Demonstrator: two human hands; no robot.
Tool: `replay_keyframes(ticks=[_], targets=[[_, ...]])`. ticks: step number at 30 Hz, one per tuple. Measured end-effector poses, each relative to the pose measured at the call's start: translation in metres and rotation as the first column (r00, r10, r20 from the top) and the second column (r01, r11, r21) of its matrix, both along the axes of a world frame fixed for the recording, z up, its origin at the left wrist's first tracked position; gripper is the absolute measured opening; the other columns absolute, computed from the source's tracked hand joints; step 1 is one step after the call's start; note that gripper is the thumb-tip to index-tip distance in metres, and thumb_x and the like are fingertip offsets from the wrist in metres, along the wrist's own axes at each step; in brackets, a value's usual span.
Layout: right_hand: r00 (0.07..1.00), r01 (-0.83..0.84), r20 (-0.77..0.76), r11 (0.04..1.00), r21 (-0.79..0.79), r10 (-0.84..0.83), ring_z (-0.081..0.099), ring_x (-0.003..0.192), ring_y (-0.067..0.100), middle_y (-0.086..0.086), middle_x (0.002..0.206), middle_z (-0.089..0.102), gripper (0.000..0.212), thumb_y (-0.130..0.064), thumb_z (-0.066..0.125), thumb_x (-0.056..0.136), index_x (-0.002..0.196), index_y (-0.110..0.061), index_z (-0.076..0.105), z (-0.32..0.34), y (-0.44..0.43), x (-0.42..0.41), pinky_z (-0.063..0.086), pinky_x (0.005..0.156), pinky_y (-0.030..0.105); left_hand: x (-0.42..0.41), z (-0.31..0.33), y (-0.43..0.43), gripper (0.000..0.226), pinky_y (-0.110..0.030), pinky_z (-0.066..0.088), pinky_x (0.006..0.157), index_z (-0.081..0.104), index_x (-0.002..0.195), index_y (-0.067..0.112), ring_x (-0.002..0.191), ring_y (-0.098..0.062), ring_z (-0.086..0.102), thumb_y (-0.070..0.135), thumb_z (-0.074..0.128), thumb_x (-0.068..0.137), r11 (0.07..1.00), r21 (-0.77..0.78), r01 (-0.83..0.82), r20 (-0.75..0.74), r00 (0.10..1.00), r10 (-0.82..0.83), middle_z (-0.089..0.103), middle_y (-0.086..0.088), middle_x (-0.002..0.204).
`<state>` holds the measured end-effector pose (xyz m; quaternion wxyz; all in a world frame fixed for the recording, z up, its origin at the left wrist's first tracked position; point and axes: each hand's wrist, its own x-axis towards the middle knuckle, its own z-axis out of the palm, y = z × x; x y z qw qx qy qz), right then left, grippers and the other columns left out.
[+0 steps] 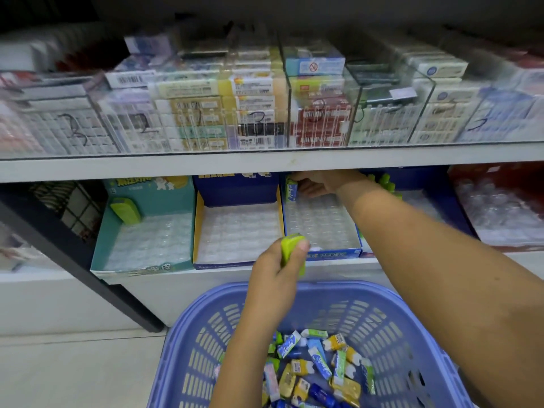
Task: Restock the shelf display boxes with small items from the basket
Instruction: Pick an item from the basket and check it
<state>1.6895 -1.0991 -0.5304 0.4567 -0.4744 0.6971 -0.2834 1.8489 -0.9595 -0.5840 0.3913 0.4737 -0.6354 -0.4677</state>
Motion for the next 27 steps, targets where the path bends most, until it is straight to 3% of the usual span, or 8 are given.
replay_keyframes(ticks=[4, 8, 11, 13, 16, 21, 24, 27], targets=[[0.883, -0.088, -0.466, 0.952, -0.292, -0.061, 0.055, 0.103, 0.023, 0.009, 0.104, 0.061, 0.023, -0.025, 0.059, 0.091, 0.104, -0.007, 0.062, 0.013, 0.032, 0.016, 0.044, 0.087, 0.033, 0.021, 0.009, -0.007, 0.04, -0.025, 0.056, 0.078, 0.068, 0.096, 0.013, 0.088, -0.016, 0.07, 0.039, 0.037, 0.099, 0.943, 0.332, -0.027, -0.455, 0.871, 0.185, 0.074, -0.004, 0.092], [0.982, -0.117, -0.178, 0.928, -0.354, 0.056, 0.06, 0.057, 0.01, -0.005, 0.06, 0.064, 0.021, -0.032, 0.066, 0.085, 0.073, -0.015, 0.065, 0.023, 0.084, 0.052, 0.051, 0.056, 0.025, 0.047, 0.018, -0.016, 0.051, -0.023, 0.051, 0.049, 0.064, 0.096, 0.008, 0.054, -0.015, 0.06, 0.04, 0.025, 0.101, 0.87, 0.493, 0.006, -0.619, 0.705, 0.346, 0.063, -0.008, 0.068], [0.986, -0.158, 0.015, 0.957, -0.242, 0.166, 0.06, 0.045, 0.009, 0.001, 0.057, 0.066, 0.034, -0.045, 0.067, 0.08, 0.076, -0.011, 0.066, 0.024, 0.103, 0.093, 0.046, 0.043, 0.018, 0.061, 0.018, -0.012, 0.038, -0.022, 0.046, 0.056, 0.062, 0.113, 0.011, 0.064, -0.012, 0.054, 0.031, 0.032, 0.102, 0.9, 0.376, -0.22, -0.443, 0.811, 0.383, 0.057, -0.004, 0.082], [0.983, -0.174, 0.028, 0.966, -0.193, 0.182, 0.063, 0.05, 0.013, 0.006, 0.064, 0.067, 0.04, -0.044, 0.071, 0.076, 0.083, -0.005, 0.067, 0.02, 0.102, 0.12, 0.052, 0.05, 0.022, 0.073, 0.014, -0.006, 0.028, -0.021, 0.047, 0.074, 0.057, 0.118, 0.019, 0.085, -0.01, 0.056, 0.029, 0.037, 0.101, 0.942, 0.059, -0.33, -0.168, 0.927, 0.335, 0.057, -0.001, 0.099], [0.977, -0.206, -0.009, 0.943, -0.259, 0.211, 0.062, 0.06, 0.013, 0.004, 0.068, 0.066, 0.028, -0.028, 0.077, 0.076, 0.088, -0.005, 0.07, 0.015, 0.094, 0.151, 0.057, 0.064, 0.027, 0.092, 0.01, -0.002, 0.03, -0.001, 0.036, 0.081, 0.051, 0.127, 0.018, 0.101, 0.007, 0.048, 0.022, 0.049, 0.097, 0.896, -0.23, -0.38, -0.025, 0.923, 0.385, 0.048, 0.002, 0.112], [0.955, -0.292, -0.065, 0.877, -0.381, 0.289, 0.063, 0.079, 0.012, 0.005, 0.089, 0.069, 0.035, -0.012, 0.079, 0.073, 0.106, -0.014, 0.07, 0.012, 0.078, 0.194, 0.055, 0.085, 0.033, 0.136, 0.01, -0.016, 0.047, 0.008, 0.025, 0.084, 0.045, 0.137, 0.009, 0.101, 0.014, 0.04, 0.021, 0.057, 0.093, 0.794, -0.358, -0.491, 0.009, 0.849, 0.529, 0.045, 0.002, 0.123], [0.962, -0.259, -0.076, 0.793, -0.551, 0.261, 0.059, 0.079, 0.01, 0.001, 0.091, 0.067, 0.035, -0.006, 0.077, 0.073, 0.106, -0.014, 0.07, 0.01, 0.06, 0.217, 0.049, 0.076, 0.013, 0.162, 0.001, -0.025, 0.051, -0.013, 0.024, 0.103, 0.042, 0.139, 0.007, 0.129, -0.016, 0.035, 0.029, 0.053, 0.095, 0.814, -0.37, -0.449, 0.266, 0.788, 0.556, 0.043, -0.008, 0.14], [0.931, -0.363, -0.199, 0.737, -0.57, 0.305, 0.059, 0.087, 0.013, 0.001, 0.101, 0.065, 0.035, -0.005, 0.07, 0.08, 0.114, -0.011, 0.067, 0.004, 0.035, 0.242, 0.04, 0.07, 0.003, 0.173, -0.014, -0.024, 0.049, -0.023, 0.019, 0.108, 0.043, 0.138, 0.008, 0.135, -0.02, 0.028, 0.029, 0.052, 0.094, 0.879, -0.276, -0.39, 0.504, 0.719, 0.478, 0.04, -0.007, 0.144]])
